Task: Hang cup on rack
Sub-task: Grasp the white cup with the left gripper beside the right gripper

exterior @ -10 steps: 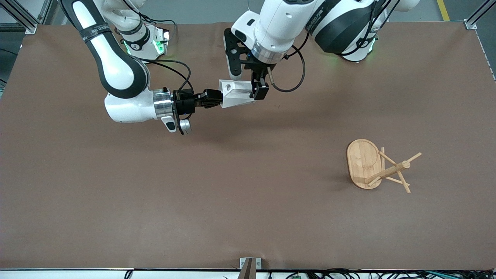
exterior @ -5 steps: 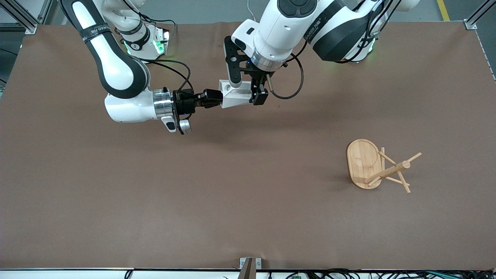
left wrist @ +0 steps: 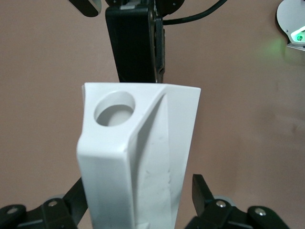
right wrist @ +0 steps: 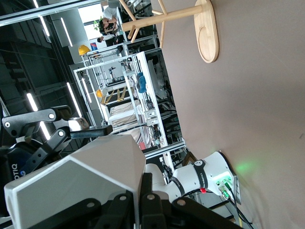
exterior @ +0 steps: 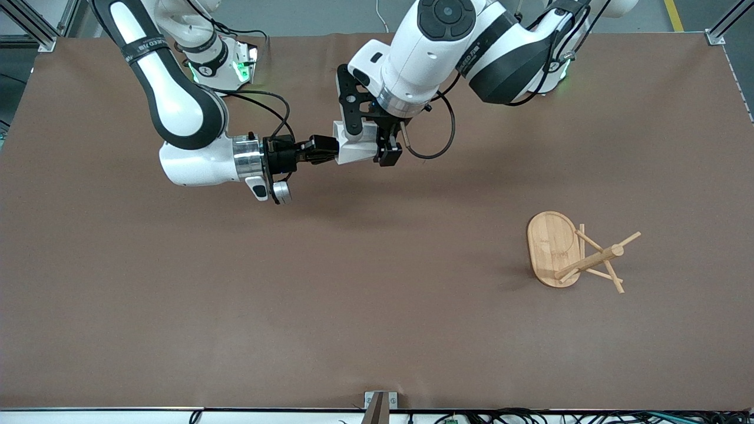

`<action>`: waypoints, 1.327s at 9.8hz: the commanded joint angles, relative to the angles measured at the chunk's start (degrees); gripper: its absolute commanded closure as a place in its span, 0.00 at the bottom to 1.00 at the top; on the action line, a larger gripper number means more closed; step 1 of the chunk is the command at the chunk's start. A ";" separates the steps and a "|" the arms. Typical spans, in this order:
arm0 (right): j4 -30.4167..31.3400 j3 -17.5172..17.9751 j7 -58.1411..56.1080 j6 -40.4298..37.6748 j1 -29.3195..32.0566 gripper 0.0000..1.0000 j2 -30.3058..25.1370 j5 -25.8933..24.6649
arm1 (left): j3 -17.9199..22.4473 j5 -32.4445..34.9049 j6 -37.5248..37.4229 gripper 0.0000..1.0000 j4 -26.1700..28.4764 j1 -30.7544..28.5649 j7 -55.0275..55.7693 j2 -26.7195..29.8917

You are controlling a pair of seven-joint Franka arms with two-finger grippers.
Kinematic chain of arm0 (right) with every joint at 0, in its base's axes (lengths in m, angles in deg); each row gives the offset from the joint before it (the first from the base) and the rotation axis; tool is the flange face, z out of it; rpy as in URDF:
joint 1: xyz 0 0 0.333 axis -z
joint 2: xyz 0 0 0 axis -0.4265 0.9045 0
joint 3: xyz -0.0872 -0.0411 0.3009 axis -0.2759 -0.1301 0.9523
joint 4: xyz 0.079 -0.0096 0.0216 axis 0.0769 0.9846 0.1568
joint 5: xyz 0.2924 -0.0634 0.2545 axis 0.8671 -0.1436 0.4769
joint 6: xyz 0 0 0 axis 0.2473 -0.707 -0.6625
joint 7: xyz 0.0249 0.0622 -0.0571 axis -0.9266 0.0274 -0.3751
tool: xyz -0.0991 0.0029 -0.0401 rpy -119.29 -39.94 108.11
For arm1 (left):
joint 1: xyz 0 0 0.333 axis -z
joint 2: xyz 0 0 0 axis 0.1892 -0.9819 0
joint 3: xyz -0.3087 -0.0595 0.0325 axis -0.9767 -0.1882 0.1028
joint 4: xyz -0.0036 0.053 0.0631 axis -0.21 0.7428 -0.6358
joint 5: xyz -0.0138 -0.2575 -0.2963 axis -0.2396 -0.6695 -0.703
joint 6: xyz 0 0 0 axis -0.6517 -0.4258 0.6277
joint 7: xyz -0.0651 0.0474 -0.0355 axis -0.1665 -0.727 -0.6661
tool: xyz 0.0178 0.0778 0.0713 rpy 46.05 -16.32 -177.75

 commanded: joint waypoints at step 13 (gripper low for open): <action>1.92 -1.04 -0.26 1.61 3.33 0.00 -5.25 1.26 | 0.78 4.50 -3.27 0.82 0.56 -10.21 0.93 1.41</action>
